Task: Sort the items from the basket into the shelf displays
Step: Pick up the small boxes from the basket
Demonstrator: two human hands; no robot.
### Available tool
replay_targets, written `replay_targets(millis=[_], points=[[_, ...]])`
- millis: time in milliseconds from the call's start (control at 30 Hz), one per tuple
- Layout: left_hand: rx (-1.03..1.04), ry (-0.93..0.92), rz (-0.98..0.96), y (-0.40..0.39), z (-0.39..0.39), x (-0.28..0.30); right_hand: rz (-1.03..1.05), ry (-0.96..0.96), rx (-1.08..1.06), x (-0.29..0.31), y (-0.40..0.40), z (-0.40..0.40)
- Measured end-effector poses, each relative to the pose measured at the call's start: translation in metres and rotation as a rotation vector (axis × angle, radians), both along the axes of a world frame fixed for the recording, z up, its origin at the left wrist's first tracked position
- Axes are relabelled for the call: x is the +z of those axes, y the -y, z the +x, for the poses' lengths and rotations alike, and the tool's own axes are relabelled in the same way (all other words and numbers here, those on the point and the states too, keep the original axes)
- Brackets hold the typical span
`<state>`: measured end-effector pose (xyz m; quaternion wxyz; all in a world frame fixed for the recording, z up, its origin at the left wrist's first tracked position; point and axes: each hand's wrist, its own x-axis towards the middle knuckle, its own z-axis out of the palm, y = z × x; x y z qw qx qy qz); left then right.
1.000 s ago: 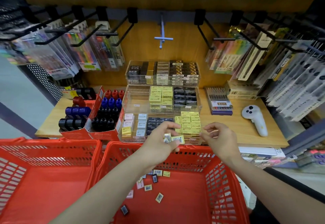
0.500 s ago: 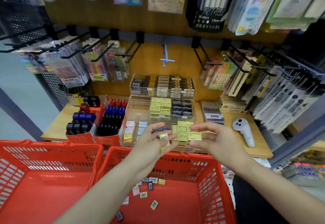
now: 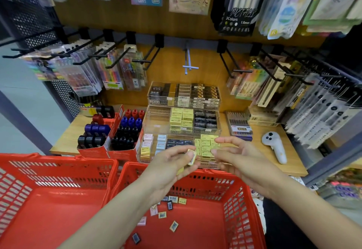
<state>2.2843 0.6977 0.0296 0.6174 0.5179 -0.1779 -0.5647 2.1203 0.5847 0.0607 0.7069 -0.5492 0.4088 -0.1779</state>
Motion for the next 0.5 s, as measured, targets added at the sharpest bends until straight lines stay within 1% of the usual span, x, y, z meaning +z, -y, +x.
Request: replay_targets(millis=[33,100,133,167,233,367,500], points=[[-0.017,0.209,-0.006,0.001,-0.001,-0.001,0.063,0.000,0.016,0.000,0.001,-0.001],[-0.078,0.671,-0.031,0.002,-0.004,-0.001,0.064,-0.075,0.060,-0.001,0.000,-0.003],[-0.104,0.818,-0.067,0.004,-0.007,-0.001,0.018,-0.132,0.088,-0.001,-0.002,-0.003],[-0.126,0.902,-0.108,0.005,-0.010,-0.001,-0.034,-0.180,0.114,-0.002,-0.004,-0.003],[-0.156,0.986,-0.175,0.008,-0.014,-0.001,-0.122,-0.226,0.152,-0.002,-0.008,-0.003],[-0.186,1.189,-0.245,0.012,-0.015,-0.001,-0.278,-0.239,0.157,-0.003,-0.009,-0.005],[-0.139,1.204,-0.291,0.014,-0.014,-0.002,-0.298,-0.239,0.174,-0.003,-0.008,-0.009]])
